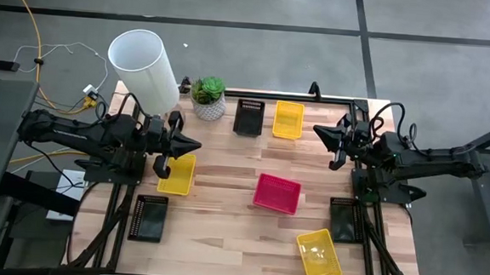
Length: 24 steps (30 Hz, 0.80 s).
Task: Stack baskets by color
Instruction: Stack the left yellow bin on top of the top yellow bin on the table
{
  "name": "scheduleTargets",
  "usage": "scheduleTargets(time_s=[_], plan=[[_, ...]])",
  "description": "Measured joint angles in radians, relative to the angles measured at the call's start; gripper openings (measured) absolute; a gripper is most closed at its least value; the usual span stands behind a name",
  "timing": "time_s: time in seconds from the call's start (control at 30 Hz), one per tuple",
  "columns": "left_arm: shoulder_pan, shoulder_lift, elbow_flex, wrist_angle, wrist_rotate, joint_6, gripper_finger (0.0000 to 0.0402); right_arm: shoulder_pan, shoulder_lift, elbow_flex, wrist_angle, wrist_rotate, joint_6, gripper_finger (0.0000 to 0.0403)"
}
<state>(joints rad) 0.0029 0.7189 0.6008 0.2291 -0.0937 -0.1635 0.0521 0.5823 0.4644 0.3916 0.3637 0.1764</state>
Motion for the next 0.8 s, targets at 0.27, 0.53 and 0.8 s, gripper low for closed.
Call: scheduleTargets(time_s=[0.27, 0.53, 0.8], plan=[[0.000, 0.000, 0.000, 0.000, 0.000, 0.005, 0.0000, 0.000, 0.000, 0.000, 0.000, 0.000, -0.001, 0.0000], [0.000, 0.000, 0.000, 0.000, 0.000, 0.010, 0.0000, 0.000, 0.000, 0.000, 0.000, 0.000, 0.000, 0.0000], [0.000, 0.001, 0.000, 0.000, -0.001, 0.001, 0.0001, 0.000, 0.000, 0.000, 0.000, 0.000, -0.002, 0.0000]])
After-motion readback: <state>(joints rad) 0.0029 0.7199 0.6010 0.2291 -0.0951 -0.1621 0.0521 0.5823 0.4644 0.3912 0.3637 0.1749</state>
